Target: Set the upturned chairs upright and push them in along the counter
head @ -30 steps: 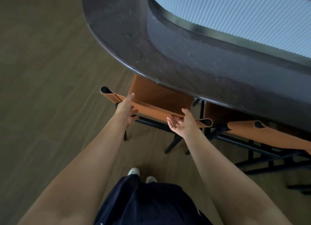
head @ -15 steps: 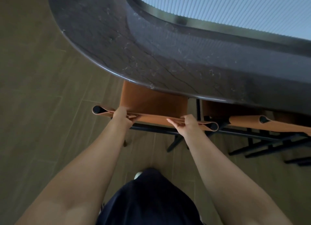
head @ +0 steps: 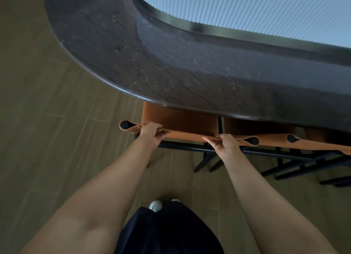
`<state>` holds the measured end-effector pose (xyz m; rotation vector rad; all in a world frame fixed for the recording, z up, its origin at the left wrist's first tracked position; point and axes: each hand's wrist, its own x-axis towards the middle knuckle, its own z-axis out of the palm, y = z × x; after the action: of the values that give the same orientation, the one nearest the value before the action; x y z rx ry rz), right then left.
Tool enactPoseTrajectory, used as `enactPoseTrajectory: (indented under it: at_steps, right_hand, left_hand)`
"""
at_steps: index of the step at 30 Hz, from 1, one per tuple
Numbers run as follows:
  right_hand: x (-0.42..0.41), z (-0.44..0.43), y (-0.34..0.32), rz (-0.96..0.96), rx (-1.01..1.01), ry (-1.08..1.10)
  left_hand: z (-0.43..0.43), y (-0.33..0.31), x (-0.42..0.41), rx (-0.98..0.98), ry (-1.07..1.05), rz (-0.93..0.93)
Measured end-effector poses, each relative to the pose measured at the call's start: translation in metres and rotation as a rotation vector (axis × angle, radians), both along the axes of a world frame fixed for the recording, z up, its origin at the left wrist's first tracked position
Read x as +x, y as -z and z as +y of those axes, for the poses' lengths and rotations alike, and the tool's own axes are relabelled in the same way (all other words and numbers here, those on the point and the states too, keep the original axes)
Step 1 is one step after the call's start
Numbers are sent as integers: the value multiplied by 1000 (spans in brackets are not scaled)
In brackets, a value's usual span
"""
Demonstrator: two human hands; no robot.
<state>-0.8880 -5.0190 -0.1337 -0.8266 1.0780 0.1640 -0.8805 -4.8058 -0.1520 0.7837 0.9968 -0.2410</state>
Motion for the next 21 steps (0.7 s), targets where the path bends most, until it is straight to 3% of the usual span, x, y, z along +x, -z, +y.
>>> enactPoseTrajectory:
  at_steps: [21]
  right_hand:
    - [18, -7, 2, 4, 71, -99]
  left_hand:
    - [-2, 4, 2, 133, -143, 88]
